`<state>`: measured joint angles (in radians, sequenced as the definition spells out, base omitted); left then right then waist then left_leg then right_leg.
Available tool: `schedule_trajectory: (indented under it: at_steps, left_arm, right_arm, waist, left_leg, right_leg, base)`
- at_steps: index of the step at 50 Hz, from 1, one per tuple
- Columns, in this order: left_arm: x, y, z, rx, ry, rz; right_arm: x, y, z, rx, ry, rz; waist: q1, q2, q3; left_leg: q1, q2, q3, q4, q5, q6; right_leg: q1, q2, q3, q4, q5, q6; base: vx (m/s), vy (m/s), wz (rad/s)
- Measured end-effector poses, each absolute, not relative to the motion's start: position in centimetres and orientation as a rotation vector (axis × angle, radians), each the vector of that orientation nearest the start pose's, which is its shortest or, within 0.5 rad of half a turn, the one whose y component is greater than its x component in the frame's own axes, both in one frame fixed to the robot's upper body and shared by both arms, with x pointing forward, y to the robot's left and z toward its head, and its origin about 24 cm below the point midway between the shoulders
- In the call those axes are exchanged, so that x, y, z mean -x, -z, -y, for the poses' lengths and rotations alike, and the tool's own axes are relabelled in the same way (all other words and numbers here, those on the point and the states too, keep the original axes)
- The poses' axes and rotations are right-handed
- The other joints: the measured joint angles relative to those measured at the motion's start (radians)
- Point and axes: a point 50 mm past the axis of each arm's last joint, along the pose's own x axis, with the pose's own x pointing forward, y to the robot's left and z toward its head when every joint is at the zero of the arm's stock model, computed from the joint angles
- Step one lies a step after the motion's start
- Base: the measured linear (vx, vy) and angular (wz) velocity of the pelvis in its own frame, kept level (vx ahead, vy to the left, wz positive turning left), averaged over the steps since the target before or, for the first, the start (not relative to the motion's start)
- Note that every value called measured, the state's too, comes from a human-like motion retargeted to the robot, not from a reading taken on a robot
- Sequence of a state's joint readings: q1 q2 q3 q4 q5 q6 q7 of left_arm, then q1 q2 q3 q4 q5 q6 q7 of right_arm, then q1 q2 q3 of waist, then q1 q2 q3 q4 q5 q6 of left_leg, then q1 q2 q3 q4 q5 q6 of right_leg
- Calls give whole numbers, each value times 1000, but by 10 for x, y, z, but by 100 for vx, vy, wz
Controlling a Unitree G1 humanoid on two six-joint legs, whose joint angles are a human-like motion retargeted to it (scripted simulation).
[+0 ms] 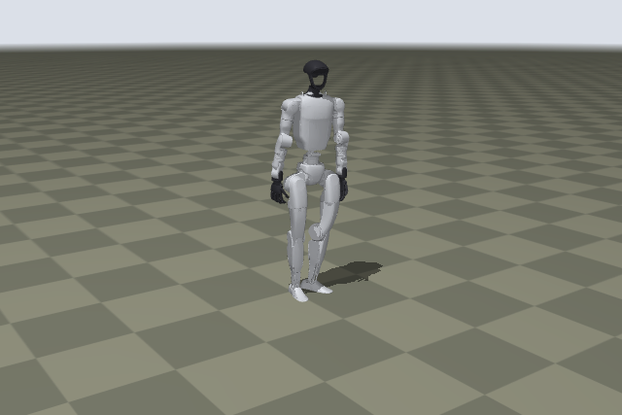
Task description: Upper body actions
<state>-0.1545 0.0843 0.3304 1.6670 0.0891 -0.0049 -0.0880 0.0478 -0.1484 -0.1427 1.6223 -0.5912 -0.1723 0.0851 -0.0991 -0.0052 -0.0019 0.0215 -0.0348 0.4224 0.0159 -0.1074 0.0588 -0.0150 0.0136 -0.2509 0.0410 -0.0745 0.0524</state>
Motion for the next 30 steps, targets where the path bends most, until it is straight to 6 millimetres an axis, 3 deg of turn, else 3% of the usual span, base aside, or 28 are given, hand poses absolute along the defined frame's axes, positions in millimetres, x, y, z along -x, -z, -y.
schedule_trajectory:
  at_steps: [10, 15, 18, 21, 23, 25, 30]
  left_arm:
    - [-47, 179, -168, 291, -142, -1477]
    - [-25, 180, -173, 302, -154, -1522]
    - [-7, 180, -180, 311, -197, -1574]
    - [20, 179, -183, 329, -274, -1637]
    - [40, 177, -184, 343, -322, -1682]
    - [66, 174, -182, 359, -358, -1747]
    - [128, 156, -157, 492, -329, -1970]
  right_arm:
    - [65, 165, 230, 376, -210, -1740]
    - [63, 165, 232, 385, -172, -1760]
    - [39, 169, 228, 380, -168, -1723]
    - [1, 174, 214, 339, -183, -1634]
    - [-36, 175, 199, 293, -209, -1534]
    - [-78, 172, 179, 242, -256, -1418]
    - [-185, 141, 133, 191, -400, -1104]
  waist:
    - [1, 33, -8]
    - [0, 44, -5]
    - [1, 32, 7]
    - [9, -3, 18]
    - [17, -23, 36]
    - [58, -45, 53]
    - [172, -44, 89]
  left_leg:
    - [-18, 30, -40, -2, 34, -35]
    - [-20, 55, -38, 43, 17, -58]
    - [-72, 84, -55, 200, -21, -73]
    - [-204, 139, -67, 507, 98, -81]
    - [-329, 176, -119, 744, 224, -63]
    - [-471, 232, -121, 982, 274, 6]
    - [-779, 405, -106, 1438, 114, 63]
  right_leg:
    - [17, 23, -44, -24, -20, -25]
    - [36, 40, -69, -29, -36, -46]
    - [54, 32, -66, -31, -45, -56]
    - [67, -5, -59, -33, -48, -63]
    - [77, -21, -65, -37, -45, -72]
    - [82, -32, -49, -37, -39, -84]
    - [73, -17, 6, -19, -26, -118]
  base:
    - [-4, -13, 23]
    - [-5, -13, 36]
    - [-7, -10, 24]
    - [-12, -15, 22]
    - [-20, -19, 30]
    - [-15, -19, -24]
    - [-9, -9, -76]
